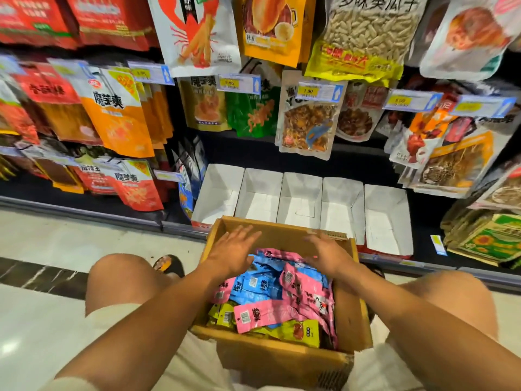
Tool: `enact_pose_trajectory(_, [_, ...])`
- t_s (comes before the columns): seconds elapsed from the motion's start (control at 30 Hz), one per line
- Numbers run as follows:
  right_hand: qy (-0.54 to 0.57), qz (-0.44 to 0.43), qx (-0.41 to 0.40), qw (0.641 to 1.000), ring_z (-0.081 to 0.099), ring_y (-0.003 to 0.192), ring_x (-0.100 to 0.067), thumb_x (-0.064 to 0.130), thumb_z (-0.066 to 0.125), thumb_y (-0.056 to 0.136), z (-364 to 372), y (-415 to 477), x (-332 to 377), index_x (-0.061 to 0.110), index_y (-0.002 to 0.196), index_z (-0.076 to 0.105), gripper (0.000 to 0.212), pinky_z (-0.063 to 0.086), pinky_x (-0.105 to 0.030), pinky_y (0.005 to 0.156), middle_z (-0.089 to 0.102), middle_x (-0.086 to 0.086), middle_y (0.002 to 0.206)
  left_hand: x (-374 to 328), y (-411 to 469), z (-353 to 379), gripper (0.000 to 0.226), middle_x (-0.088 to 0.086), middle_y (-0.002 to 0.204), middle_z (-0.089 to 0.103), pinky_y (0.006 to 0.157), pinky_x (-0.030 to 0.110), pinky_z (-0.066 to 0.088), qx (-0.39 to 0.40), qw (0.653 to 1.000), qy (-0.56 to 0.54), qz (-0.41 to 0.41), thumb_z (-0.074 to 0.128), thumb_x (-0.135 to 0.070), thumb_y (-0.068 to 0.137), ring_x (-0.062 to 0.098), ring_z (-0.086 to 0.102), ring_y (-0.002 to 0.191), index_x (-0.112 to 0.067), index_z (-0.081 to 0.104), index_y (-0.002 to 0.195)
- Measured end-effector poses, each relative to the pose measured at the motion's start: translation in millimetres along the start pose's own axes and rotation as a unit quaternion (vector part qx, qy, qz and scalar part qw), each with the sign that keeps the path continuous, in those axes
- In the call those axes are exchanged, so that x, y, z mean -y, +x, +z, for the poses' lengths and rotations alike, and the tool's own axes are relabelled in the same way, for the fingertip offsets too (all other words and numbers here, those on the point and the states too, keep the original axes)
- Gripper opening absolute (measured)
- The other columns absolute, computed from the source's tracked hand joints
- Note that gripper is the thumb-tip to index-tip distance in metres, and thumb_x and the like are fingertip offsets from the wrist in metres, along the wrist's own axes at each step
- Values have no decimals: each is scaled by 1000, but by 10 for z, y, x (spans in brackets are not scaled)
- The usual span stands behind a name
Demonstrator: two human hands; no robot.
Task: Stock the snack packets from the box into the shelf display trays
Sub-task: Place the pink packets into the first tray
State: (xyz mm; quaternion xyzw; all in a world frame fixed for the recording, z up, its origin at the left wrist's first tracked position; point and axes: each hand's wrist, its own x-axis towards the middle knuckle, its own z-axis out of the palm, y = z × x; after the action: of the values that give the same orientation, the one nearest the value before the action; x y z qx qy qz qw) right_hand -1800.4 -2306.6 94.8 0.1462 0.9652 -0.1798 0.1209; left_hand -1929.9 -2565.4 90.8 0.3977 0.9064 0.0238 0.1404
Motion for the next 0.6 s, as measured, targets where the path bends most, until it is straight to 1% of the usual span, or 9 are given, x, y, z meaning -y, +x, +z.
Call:
enact_pose_trajectory(0.13, [-2,32,87,996,50,128,-32,41,67,89,328,281,-57,22,148,41,67,45,-42,105,49,-11,141,18,184,265,76,1,172,7,127,50,16,71,997,-25,-2,53,-43,102,25,6,159,-32,9,163])
enact_pose_trajectory(0.2, [-2,51,117,992,52,126,-33,45,66,86,509,357,-76,22,146,41,69,47,-41,103,51,-12,139,22,278,378,75,2,172,10,127,48,17,90,995,-33,5,53,-41,102,25,9,158,-30,11,164])
enact_pose_trajectory(0.3, [12,104,146,984,56,125,-31,58,64,82,729,441,-109,17,142,41,76,50,-41,97,52,-12,139,64,392,573,71,4,171,16,125,43,19,118,992,-41,7,52,-39,104,27,14,157,-28,16,163])
enact_pose_trajectory(0.37, [26,145,171,974,58,122,-28,73,59,77,856,482,-124,16,135,42,84,51,-40,95,57,-7,135,109,441,710,67,5,171,17,126,41,19,138,989,-47,7,49,-33,106,26,15,157,-28,17,164])
enact_pose_trajectory(0.43, [13,177,192,965,58,122,-27,85,52,73,957,531,-126,18,134,42,91,47,-40,95,60,-4,132,138,470,797,66,4,171,16,127,41,19,157,986,-50,7,48,-32,106,26,14,157,-28,16,164])
enact_pose_trajectory(0.47, [-2,187,198,962,58,123,-26,87,50,73,990,553,-112,19,134,43,91,43,-42,96,61,-2,133,144,477,829,67,3,171,15,127,41,19,165,985,-53,5,48,-33,106,25,13,157,-28,16,164])
enact_pose_trajectory(0.53, [-24,195,200,960,57,125,-26,86,48,76,1030,588,-82,21,132,48,86,39,-44,101,61,-2,134,141,489,868,69,1,171,13,127,43,18,177,982,-62,4,50,-35,105,25,11,158,-29,15,164])
enact_pose_trajectory(0.6, [-35,194,202,959,57,125,-26,83,48,80,1049,611,-71,24,129,56,77,39,-44,105,62,-2,132,143,503,889,70,1,172,13,127,44,19,187,980,-74,-1,51,-36,104,25,11,158,-29,14,164])
